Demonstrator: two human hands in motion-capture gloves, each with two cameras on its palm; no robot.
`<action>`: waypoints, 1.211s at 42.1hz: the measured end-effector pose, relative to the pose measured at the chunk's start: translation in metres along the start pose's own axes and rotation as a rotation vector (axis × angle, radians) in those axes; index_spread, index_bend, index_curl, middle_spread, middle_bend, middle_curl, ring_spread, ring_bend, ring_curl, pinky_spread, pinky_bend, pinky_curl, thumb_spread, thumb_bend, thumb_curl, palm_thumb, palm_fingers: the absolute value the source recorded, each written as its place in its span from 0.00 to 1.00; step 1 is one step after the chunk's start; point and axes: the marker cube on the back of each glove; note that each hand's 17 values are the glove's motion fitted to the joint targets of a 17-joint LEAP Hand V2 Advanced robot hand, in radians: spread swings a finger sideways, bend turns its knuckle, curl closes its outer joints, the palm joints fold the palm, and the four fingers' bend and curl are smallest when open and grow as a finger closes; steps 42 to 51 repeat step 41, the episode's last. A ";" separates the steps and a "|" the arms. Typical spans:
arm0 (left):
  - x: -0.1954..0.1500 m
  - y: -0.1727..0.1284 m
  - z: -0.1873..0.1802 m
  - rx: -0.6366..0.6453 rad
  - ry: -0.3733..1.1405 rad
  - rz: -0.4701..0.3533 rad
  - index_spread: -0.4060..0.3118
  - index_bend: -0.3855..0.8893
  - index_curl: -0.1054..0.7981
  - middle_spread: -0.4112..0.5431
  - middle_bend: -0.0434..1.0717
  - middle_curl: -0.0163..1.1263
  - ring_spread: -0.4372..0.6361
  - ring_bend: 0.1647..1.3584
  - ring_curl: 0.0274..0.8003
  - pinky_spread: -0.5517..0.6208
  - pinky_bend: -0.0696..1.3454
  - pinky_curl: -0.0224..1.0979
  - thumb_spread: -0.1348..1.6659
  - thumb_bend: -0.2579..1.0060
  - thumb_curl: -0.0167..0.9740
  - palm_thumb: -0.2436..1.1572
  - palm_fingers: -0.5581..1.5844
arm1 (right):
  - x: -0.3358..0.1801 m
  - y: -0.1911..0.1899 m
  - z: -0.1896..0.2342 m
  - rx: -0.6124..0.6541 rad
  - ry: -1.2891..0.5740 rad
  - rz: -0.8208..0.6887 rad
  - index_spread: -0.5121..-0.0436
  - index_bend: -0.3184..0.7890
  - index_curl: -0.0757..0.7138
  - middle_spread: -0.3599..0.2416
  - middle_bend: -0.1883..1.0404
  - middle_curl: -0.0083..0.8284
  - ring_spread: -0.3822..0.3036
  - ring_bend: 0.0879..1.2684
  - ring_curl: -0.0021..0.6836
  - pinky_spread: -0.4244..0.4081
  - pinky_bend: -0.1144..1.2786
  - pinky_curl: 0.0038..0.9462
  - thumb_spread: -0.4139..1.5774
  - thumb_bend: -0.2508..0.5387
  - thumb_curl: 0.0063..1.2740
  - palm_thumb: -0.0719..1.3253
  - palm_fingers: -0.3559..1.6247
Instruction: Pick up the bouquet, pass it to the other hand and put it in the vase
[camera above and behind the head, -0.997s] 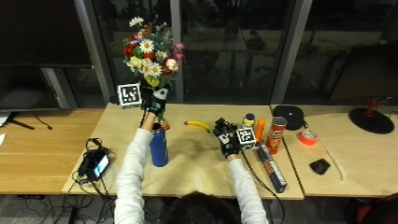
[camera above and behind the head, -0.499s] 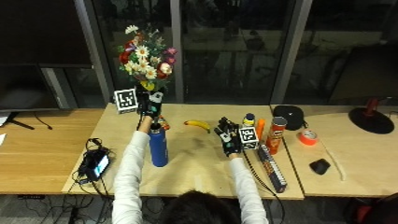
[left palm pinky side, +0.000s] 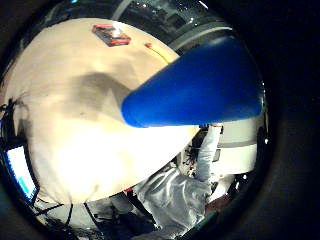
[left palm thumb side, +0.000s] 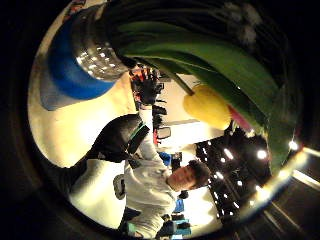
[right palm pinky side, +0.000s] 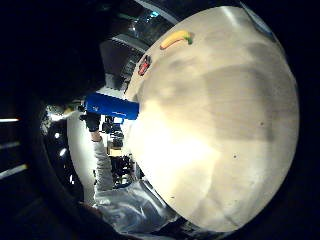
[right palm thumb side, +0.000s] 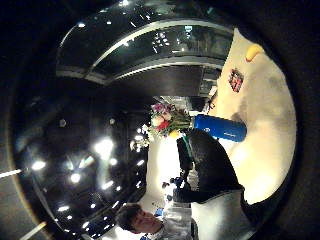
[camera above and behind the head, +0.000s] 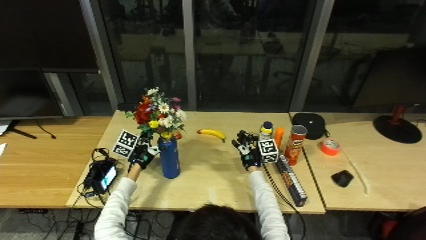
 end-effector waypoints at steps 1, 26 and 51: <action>-0.001 0.003 0.000 -0.010 0.029 0.036 0.62 0.31 0.47 0.71 0.20 0.31 0.67 0.29 0.40 0.75 0.30 0.32 0.50 0.19 0.55 0.49 0.13 | 0.002 0.000 0.000 -0.001 -0.008 -0.002 0.28 0.41 0.36 0.50 0.32 0.43 0.55 0.29 0.44 0.82 0.41 0.35 0.73 0.29 0.30 0.49 0.34; -0.006 0.024 -0.006 -0.120 0.108 -0.272 0.71 0.36 0.27 0.87 0.18 0.23 0.88 0.24 0.32 0.89 0.24 0.28 0.57 0.18 0.43 0.54 0.16 | 0.007 -0.001 -0.017 0.052 0.090 0.092 0.29 0.40 0.37 0.52 0.32 0.43 0.56 0.26 0.43 0.82 0.38 0.35 0.73 0.29 0.31 0.52 0.35; -0.016 0.025 -0.009 -0.090 0.130 -0.261 0.71 0.37 0.24 0.86 0.19 0.22 0.89 0.24 0.31 0.88 0.22 0.28 0.57 0.18 0.40 0.57 0.17 | 0.010 -0.009 -0.002 0.037 0.045 0.080 0.29 0.41 0.38 0.52 0.31 0.43 0.55 0.26 0.43 0.82 0.37 0.35 0.73 0.29 0.32 0.53 0.36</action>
